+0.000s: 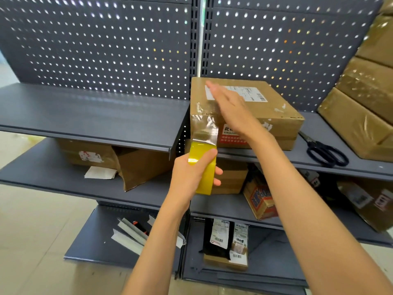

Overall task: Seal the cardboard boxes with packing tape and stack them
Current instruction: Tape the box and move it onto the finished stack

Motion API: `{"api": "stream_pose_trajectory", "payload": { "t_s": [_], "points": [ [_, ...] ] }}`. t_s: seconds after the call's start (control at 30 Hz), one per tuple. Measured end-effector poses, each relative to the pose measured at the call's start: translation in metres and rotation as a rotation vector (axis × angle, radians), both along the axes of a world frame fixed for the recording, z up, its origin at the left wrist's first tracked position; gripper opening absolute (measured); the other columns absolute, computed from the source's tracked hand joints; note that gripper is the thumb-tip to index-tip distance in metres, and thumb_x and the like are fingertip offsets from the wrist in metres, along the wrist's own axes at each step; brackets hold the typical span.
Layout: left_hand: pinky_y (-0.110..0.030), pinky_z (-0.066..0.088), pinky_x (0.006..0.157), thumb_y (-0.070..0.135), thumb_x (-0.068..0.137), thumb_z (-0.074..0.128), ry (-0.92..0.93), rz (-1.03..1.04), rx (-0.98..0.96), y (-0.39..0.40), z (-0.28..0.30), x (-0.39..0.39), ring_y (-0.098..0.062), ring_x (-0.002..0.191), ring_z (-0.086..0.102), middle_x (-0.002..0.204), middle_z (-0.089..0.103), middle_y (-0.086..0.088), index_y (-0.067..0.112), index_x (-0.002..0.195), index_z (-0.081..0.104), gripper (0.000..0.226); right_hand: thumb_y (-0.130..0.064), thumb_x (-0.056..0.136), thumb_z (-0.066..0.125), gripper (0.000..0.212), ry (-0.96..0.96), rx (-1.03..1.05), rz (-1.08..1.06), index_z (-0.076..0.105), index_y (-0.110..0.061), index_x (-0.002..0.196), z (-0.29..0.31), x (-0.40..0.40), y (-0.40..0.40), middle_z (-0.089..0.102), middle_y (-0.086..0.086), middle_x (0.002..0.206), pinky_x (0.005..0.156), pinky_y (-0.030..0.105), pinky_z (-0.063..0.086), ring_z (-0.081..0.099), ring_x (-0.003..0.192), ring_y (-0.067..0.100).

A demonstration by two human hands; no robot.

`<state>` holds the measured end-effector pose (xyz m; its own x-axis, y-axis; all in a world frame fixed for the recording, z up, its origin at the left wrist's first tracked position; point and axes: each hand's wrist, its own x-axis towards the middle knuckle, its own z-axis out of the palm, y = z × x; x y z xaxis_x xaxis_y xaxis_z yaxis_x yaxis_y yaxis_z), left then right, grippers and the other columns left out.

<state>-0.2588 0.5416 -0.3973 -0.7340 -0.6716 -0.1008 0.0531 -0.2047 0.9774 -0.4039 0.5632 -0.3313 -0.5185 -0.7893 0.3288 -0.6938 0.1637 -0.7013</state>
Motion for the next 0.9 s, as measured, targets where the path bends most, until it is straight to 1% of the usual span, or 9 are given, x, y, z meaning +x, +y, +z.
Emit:
{"api": "stream_pose_trajectory", "payload": {
  "t_s": [0.07, 0.13, 0.23, 0.3, 0.4, 0.53, 0.7, 0.77, 0.9],
  "points": [
    [-0.030, 0.051, 0.055, 0.026, 0.088, 0.064, 0.006, 0.009, 0.002, 0.000, -0.002, -0.001, -0.017, 0.044, 0.059, 0.059, 0.067, -0.006, 0.013, 0.081, 0.065, 0.015, -0.032, 0.104, 0.033, 0.041, 0.004, -0.168, -0.083, 0.045, -0.017, 0.140, -0.001, -0.004, 0.016, 0.047, -0.002, 0.144, 0.112, 0.030, 0.031, 0.039, 0.134, 0.010],
    [-0.031, 0.050, 0.056, 0.026, 0.088, 0.065, 0.013, 0.020, 0.003, 0.000, -0.003, -0.001, -0.018, 0.044, 0.059, 0.059, 0.067, -0.006, 0.013, 0.081, 0.065, 0.015, -0.023, 0.101, 0.041, 0.033, 0.042, -0.295, -0.223, 0.056, -0.015, 0.130, -0.004, -0.014, 0.040, 0.058, -0.005, 0.127, 0.101, 0.022, 0.039, 0.050, 0.119, 0.006],
    [-0.031, 0.050, 0.057, 0.026, 0.088, 0.066, 0.038, 0.041, 0.029, 0.001, -0.003, -0.002, -0.019, 0.044, 0.058, 0.059, 0.066, -0.007, 0.013, 0.082, 0.065, 0.014, -0.018, 0.097, 0.048, 0.025, 0.103, -0.374, -0.528, 0.064, -0.013, 0.116, -0.016, -0.037, 0.088, 0.065, -0.003, 0.110, 0.084, 0.015, 0.042, 0.057, 0.100, 0.006],
    [-0.031, 0.051, 0.056, 0.026, 0.088, 0.065, 0.038, 0.052, 0.026, 0.003, -0.003, -0.002, -0.018, 0.044, 0.058, 0.058, 0.067, -0.006, 0.013, 0.082, 0.064, 0.014, -0.015, 0.096, 0.048, 0.025, 0.140, -0.296, -0.740, 0.063, -0.009, 0.115, -0.030, -0.053, 0.121, 0.064, 0.006, 0.112, 0.081, 0.018, 0.038, 0.058, 0.101, 0.016],
    [-0.028, 0.053, 0.052, 0.026, 0.089, 0.063, 0.028, 0.059, 0.000, 0.004, -0.002, -0.002, -0.014, 0.043, 0.059, 0.056, 0.067, -0.002, 0.012, 0.084, 0.064, 0.015, -0.012, 0.097, 0.048, 0.030, 0.126, -0.029, -0.944, 0.058, -0.004, 0.124, -0.053, -0.073, 0.160, 0.057, 0.018, 0.124, 0.090, 0.033, 0.040, 0.053, 0.113, 0.030],
    [-0.026, 0.053, 0.049, 0.026, 0.090, 0.062, 0.010, 0.079, -0.014, 0.006, -0.003, -0.003, -0.012, 0.042, 0.059, 0.055, 0.067, -0.002, 0.010, 0.086, 0.064, 0.016, -0.012, 0.095, 0.054, 0.034, 0.181, 0.293, -0.925, 0.056, 0.004, 0.126, -0.070, -0.081, 0.175, 0.057, 0.025, 0.124, 0.093, 0.044, 0.042, 0.052, 0.115, 0.040],
    [-0.028, 0.054, 0.050, 0.028, 0.090, 0.062, -0.005, 0.092, -0.015, 0.006, -0.004, -0.003, -0.013, 0.043, 0.060, 0.056, 0.067, -0.002, 0.009, 0.090, 0.064, 0.019, -0.016, 0.093, 0.058, 0.028, 0.200, 0.404, -0.887, 0.061, 0.009, 0.104, -0.068, -0.091, 0.175, 0.060, 0.028, 0.107, 0.079, 0.044, 0.044, 0.053, 0.102, 0.042],
    [-0.029, 0.054, 0.051, 0.027, 0.090, 0.062, -0.009, 0.101, -0.013, 0.006, -0.004, -0.003, -0.013, 0.042, 0.060, 0.055, 0.067, -0.002, 0.008, 0.090, 0.064, 0.019, -0.019, 0.093, 0.060, 0.031, 0.202, 0.464, -0.900, 0.059, 0.010, 0.101, -0.066, -0.096, 0.173, 0.056, 0.031, 0.109, 0.084, 0.045, 0.042, 0.050, 0.106, 0.043],
    [-0.027, 0.053, 0.050, 0.025, 0.090, 0.062, -0.006, 0.107, -0.017, 0.007, -0.003, -0.004, -0.013, 0.042, 0.059, 0.055, 0.067, -0.002, 0.008, 0.089, 0.065, 0.018, -0.020, 0.095, 0.057, 0.033, 0.186, 0.490, -0.930, 0.057, 0.012, 0.105, -0.065, -0.098, 0.167, 0.050, 0.033, 0.118, 0.089, 0.044, 0.040, 0.044, 0.115, 0.045]
  ]
}}
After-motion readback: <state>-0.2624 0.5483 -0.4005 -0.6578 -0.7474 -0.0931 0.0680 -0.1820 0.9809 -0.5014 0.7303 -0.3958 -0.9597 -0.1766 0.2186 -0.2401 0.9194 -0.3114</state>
